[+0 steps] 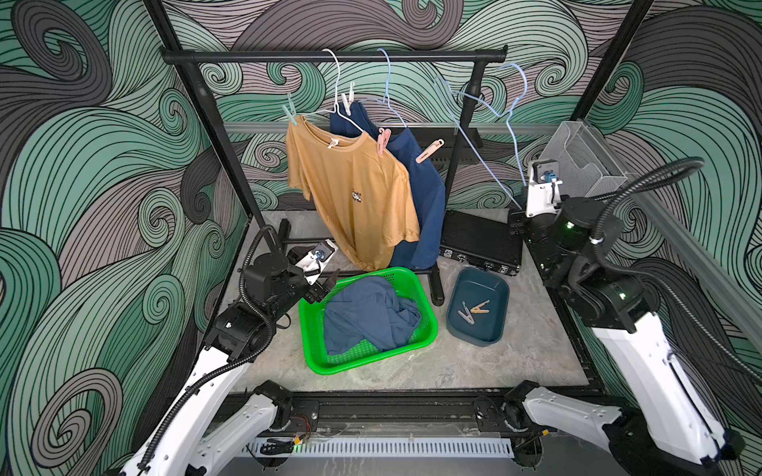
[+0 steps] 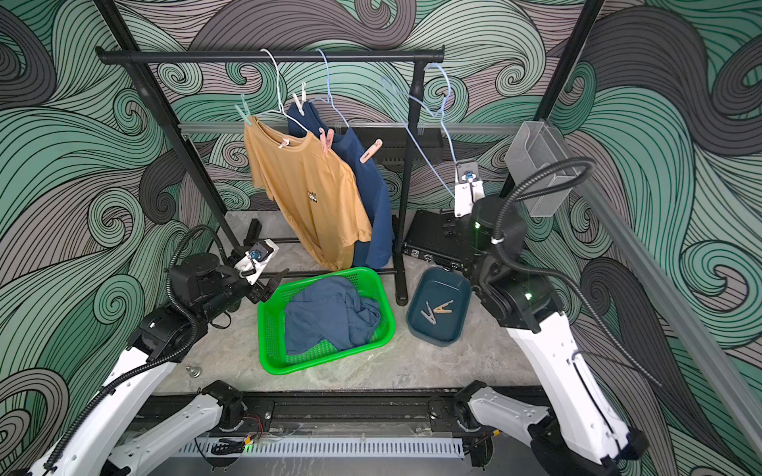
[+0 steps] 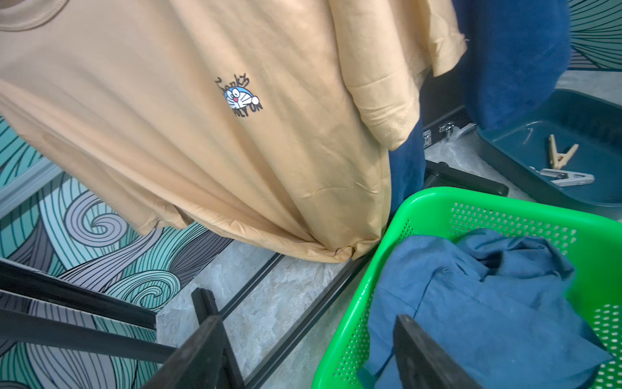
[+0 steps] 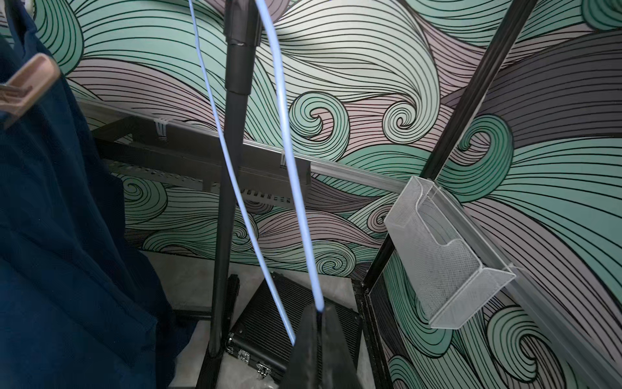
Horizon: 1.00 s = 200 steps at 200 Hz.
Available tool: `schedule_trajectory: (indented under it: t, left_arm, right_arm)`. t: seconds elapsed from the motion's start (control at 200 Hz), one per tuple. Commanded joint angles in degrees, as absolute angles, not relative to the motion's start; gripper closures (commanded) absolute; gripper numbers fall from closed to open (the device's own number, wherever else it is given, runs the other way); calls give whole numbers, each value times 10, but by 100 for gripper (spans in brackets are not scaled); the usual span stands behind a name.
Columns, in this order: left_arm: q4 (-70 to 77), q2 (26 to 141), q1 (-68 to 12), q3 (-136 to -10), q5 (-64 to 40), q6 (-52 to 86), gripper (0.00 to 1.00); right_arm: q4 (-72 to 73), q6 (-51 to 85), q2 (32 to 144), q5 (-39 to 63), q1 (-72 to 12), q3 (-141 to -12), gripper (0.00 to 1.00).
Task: Remove the clothespins securing t-shirts to the hanger
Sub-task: Place the hanger on the clothes rail.
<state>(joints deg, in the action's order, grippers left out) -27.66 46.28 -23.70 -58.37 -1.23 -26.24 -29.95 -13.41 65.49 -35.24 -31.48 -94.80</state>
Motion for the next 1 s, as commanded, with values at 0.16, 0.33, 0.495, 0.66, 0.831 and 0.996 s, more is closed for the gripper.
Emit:
schedule_trajectory:
  t: [0.16,0.33,0.495,0.66,0.831,0.996]
  left_arm:
    - [-257,464,-234,-577,-40,-242,21]
    - [-258,466,-234,-577,-45,-237,21]
    - [-258,470,-234,-578,-46,-236,21]
    - [-254,472,-234,-577,-46,-232,21]
    - [-250,472,-234,-570,-45,-231,21]
    - [-252,469,-234,-566,-40,-233,21]
  right_arm:
    - [-269,-67,740,-338,-313,-1032,100]
    - [-261,-55,778,-339,-313,-1069,100]
    - [-270,-49,822,-338,-312,-1113,100]
    - [-275,-48,863,-334,-313,-1149,100]
    - [-283,-44,898,-330,-312,-1172,100]
    - [-276,-35,892,-324,-312,-1134,100]
